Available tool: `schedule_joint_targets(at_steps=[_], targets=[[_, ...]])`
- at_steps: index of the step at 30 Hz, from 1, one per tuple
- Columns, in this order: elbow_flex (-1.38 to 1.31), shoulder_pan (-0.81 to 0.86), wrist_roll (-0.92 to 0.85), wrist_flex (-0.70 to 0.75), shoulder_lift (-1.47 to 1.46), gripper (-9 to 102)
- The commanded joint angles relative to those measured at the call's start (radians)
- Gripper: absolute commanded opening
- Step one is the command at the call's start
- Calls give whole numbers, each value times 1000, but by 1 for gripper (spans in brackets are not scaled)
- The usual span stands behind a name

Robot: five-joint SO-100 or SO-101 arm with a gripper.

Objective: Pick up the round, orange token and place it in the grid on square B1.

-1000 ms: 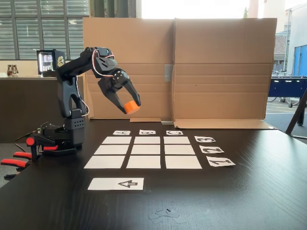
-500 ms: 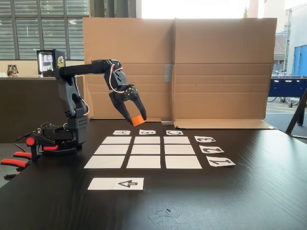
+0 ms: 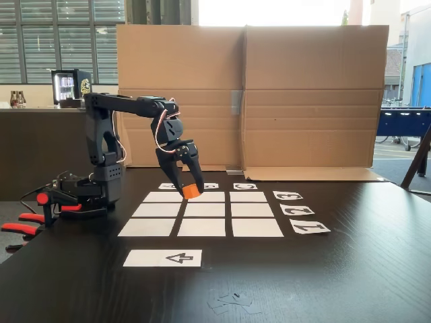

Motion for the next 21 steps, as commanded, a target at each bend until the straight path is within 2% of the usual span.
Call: schedule_joint_targets(at_steps=[1,21], targets=[[-20,12,14,-21,-29,-1],[-150,-26,31,-48,-253,-1]])
